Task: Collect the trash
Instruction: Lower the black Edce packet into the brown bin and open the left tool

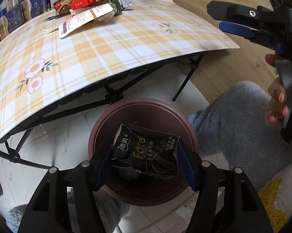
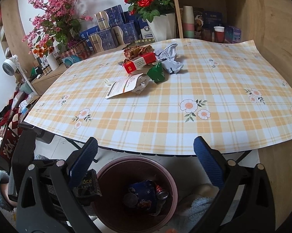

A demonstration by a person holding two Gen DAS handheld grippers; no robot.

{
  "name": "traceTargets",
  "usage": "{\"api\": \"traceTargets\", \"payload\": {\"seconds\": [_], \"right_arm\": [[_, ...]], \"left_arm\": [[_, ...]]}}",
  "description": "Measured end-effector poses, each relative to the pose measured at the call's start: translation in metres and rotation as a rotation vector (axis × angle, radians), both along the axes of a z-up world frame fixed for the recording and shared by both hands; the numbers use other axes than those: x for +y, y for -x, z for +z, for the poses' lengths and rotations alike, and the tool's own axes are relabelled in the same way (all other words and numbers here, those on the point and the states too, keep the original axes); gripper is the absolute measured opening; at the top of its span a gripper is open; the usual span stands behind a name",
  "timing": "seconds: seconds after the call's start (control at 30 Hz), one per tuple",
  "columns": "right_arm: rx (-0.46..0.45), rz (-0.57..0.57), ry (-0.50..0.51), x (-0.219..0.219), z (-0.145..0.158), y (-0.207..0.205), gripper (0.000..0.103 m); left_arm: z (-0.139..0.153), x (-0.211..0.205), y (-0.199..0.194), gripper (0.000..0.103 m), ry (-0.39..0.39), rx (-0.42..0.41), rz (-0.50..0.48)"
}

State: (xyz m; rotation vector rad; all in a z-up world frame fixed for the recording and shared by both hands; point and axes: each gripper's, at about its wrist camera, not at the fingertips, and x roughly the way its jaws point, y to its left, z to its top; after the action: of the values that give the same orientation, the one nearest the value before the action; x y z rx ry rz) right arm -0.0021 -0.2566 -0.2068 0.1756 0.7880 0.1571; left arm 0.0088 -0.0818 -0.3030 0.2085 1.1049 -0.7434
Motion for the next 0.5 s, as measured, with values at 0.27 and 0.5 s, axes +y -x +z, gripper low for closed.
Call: {"api": "traceTargets", "payload": {"seconds": [0.27,0.5], "right_arm": [[0.011,-0.007,-0.005,-0.0024,-0.0014,0.0015,0.097],[0.022,-0.036,-0.021,-0.0085,-0.0034,0.0023,0.097]], "left_arm": [[-0.0018,0.0003,-0.001,0.074,0.003,0.018,0.014],[0.005,0.0049,-0.0015,0.088,0.022,-0.015,0.043]]}}
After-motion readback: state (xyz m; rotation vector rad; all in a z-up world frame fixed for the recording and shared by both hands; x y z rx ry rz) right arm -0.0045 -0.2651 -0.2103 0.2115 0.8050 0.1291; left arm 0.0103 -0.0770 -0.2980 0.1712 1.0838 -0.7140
